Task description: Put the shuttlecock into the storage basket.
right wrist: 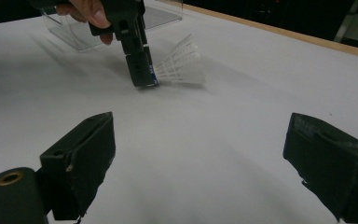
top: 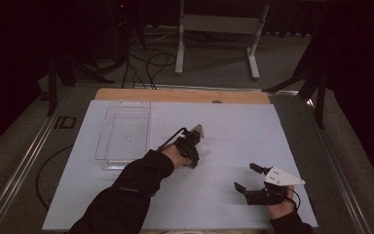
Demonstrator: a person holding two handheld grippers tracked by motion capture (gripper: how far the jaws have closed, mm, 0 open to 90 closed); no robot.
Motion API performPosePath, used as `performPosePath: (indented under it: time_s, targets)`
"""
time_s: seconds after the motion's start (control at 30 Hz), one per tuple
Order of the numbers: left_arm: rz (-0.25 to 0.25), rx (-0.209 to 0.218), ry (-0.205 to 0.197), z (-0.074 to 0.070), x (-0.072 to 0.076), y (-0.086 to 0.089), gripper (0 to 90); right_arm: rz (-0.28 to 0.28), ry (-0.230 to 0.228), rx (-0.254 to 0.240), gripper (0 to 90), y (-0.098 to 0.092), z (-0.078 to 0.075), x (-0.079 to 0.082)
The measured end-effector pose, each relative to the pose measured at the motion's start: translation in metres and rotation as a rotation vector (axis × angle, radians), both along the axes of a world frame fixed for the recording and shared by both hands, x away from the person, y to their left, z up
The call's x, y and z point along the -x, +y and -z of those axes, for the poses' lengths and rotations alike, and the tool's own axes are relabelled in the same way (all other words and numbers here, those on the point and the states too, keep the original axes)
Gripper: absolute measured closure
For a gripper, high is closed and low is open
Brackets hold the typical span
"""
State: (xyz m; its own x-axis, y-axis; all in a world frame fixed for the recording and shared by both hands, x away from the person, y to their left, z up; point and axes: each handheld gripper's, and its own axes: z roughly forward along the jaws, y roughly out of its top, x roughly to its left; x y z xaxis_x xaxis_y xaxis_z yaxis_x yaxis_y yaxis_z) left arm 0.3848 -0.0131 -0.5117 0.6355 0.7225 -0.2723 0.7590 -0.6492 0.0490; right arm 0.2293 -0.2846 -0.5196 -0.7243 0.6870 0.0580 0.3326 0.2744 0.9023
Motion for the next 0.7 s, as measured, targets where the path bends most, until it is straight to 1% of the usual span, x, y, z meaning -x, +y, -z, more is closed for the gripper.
performPosePath:
  time_s: [0.07, 0.1, 0.17, 0.2, 0.23, 0.27, 0.3, 0.33, 0.43, 0.5, 0.53, 0.57, 0.63, 0.67, 0.7]
  targets:
    - [0.021, 0.002, 0.004, -0.001, 0.000, 0.000, 66.2, 0.001, 0.000, 0.001, 9.4, 0.000, 0.000, 0.000]
    - [0.020, 0.012, 0.009, -0.002, 0.001, 0.000, 66.2, 0.000, 0.001, 0.000, 9.4, 0.000, 0.001, 0.000]
    - [0.035, 0.007, -0.002, -0.003, 0.002, -0.001, 66.3, 0.000, 0.000, 0.000, 9.4, 0.000, 0.000, 0.000]
    - [0.046, 0.006, 0.001, -0.003, 0.002, -0.001, 66.3, 0.000, -0.001, 0.000, 9.4, 0.000, 0.000, 0.000]
    - [0.046, 0.006, 0.001, -0.003, 0.002, -0.001, 66.3, -0.001, -0.002, -0.001, 9.4, 0.000, 0.000, 0.000]
    - [0.060, 0.004, 0.001, -0.005, 0.003, -0.001, 66.3, 0.001, -0.001, -0.002, 9.4, 0.000, 0.000, 0.000]
    - [0.060, 0.004, 0.001, -0.005, 0.003, -0.001, 66.3, 0.001, -0.001, -0.002, 9.4, 0.000, 0.000, 0.000]
    - [0.075, 0.010, 0.012, -0.005, 0.004, -0.001, 66.3, 0.001, 0.002, -0.003, 9.4, 0.000, 0.000, 0.000]
    - [0.103, 0.009, 0.020, -0.006, 0.006, 0.000, 66.3, 0.000, 0.000, -0.001, 9.4, 0.000, 0.000, 0.000]
    - [0.133, -0.003, 0.016, -0.006, 0.008, 0.000, 66.3, -0.001, 0.001, -0.002, 9.4, 0.000, 0.000, 0.000]
    - [0.146, 0.005, 0.024, -0.007, 0.009, 0.000, 66.3, 0.001, 0.001, -0.002, 9.4, 0.000, 0.000, 0.000]
    - [0.148, 0.004, 0.023, -0.007, 0.010, 0.000, 66.3, 0.003, 0.002, -0.003, 9.4, 0.000, 0.000, 0.000]
    - [0.182, 0.005, 0.015, -0.010, 0.012, 0.001, 66.3, 0.003, 0.004, -0.004, 9.4, 0.000, 0.000, 0.000]
    - [0.182, 0.005, 0.015, -0.010, 0.012, 0.001, 66.3, 0.003, 0.002, -0.003, 9.4, 0.000, 0.000, 0.000]
    - [0.199, 0.010, 0.006, -0.013, 0.013, 0.003, 66.3, 0.001, 0.000, -0.002, 9.4, 0.000, 0.000, 0.000]
